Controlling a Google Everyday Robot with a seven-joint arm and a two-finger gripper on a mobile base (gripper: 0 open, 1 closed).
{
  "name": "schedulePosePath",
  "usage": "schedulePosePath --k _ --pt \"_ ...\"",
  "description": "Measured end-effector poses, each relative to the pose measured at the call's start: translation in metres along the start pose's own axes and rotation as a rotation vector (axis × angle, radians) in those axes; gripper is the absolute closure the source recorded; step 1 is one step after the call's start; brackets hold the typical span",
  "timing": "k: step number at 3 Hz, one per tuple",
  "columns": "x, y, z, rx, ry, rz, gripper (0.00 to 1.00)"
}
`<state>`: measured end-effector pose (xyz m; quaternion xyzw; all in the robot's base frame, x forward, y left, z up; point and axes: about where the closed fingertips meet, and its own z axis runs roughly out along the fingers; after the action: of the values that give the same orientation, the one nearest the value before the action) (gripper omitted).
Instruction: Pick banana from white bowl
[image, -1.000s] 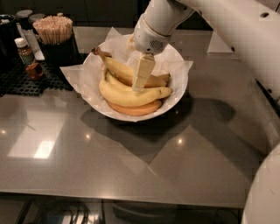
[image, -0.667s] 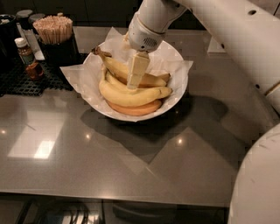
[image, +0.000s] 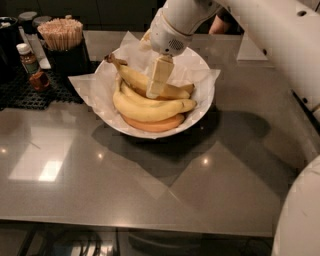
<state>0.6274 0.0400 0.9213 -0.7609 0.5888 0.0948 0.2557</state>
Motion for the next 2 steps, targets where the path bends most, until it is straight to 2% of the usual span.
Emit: schedulePosePath --k 1,2 --pt "0.009 0.013 -0.003 0.022 0.012 0.039 0.16" --pt "0.010 0.024 -0.006 0.032 0.030 0.055 0.24"
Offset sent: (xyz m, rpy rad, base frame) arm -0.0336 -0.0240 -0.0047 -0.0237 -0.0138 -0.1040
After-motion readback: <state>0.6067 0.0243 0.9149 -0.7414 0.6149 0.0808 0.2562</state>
